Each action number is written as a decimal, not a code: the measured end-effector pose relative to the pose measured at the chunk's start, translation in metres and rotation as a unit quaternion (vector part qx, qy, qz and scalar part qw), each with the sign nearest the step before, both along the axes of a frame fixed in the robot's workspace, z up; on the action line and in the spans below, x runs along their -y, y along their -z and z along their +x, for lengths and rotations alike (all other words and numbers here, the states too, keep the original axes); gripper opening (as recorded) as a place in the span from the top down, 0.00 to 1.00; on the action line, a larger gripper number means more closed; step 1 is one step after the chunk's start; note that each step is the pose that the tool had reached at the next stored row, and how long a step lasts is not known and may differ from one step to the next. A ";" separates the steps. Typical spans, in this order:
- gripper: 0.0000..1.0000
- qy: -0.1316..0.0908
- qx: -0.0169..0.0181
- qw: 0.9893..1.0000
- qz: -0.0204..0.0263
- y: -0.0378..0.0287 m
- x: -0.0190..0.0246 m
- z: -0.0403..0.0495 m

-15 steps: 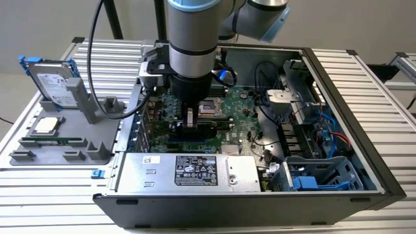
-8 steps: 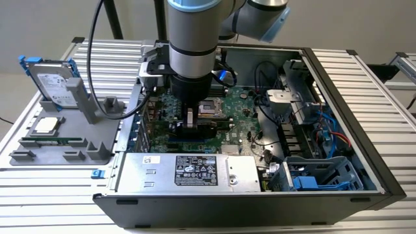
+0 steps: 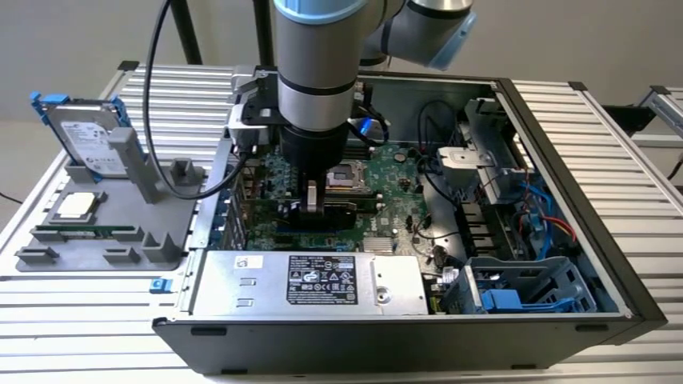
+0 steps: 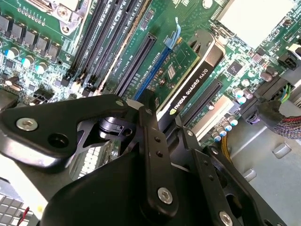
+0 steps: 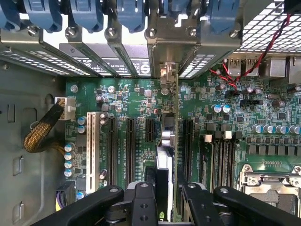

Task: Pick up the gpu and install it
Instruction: 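Insert the gpu into the slot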

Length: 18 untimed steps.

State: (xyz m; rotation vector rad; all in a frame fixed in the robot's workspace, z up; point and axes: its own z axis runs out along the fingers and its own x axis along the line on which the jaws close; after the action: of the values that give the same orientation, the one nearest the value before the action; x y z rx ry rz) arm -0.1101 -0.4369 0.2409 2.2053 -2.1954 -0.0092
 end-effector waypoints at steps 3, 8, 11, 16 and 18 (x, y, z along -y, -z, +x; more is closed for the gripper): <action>1.00 0.000 0.000 1.000 0.000 0.0001 -0.0001 0.0000; 1.00 0.000 0.000 1.000 0.000 0.0001 -0.0001 0.0000; 1.00 0.000 0.000 1.000 0.000 0.0001 -0.0002 0.0000; 1.00 0.000 0.000 1.000 0.000 0.0001 -0.0002 0.0000; 1.00 0.000 0.000 1.000 0.000 0.0005 -0.0002 0.0000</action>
State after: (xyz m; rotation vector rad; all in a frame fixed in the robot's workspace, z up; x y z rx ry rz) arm -0.1101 -0.4367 0.2404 2.2053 -2.1955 -0.0092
